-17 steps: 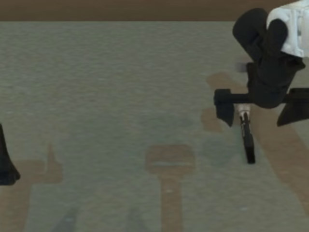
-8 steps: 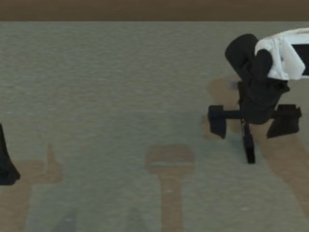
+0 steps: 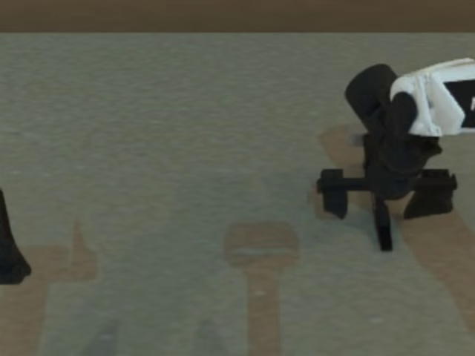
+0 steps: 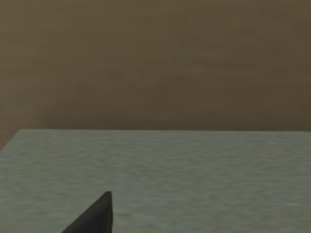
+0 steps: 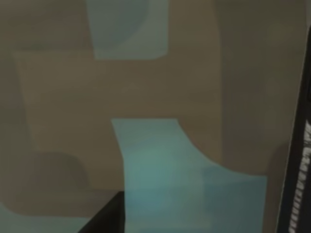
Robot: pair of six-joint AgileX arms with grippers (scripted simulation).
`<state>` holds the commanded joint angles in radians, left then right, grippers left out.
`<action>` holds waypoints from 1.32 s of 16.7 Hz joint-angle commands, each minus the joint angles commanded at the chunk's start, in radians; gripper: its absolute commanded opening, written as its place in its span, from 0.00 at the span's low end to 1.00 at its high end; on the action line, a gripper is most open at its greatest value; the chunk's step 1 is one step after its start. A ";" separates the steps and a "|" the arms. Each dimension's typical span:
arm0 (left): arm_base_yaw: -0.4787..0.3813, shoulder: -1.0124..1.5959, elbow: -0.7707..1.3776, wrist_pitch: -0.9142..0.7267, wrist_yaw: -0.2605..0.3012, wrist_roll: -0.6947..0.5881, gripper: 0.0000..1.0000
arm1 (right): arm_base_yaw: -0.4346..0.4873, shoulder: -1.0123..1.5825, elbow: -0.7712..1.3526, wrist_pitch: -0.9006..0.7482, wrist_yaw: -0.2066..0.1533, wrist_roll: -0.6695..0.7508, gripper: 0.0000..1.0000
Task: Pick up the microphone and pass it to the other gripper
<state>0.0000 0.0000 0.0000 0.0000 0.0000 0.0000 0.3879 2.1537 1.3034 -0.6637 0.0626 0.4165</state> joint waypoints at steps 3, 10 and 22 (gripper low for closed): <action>0.000 0.000 0.000 0.000 0.000 0.000 1.00 | 0.000 0.000 0.000 0.000 0.000 0.000 0.77; 0.000 0.000 0.000 0.000 0.000 0.000 1.00 | 0.000 0.000 0.000 0.000 0.000 0.000 0.25; 0.000 0.000 0.000 0.000 0.000 0.000 1.00 | 0.006 -0.054 0.025 -0.017 -0.007 0.003 0.00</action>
<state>0.0000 0.0000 0.0000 0.0000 0.0000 0.0000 0.3938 2.1001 1.3285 -0.6808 0.0551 0.4198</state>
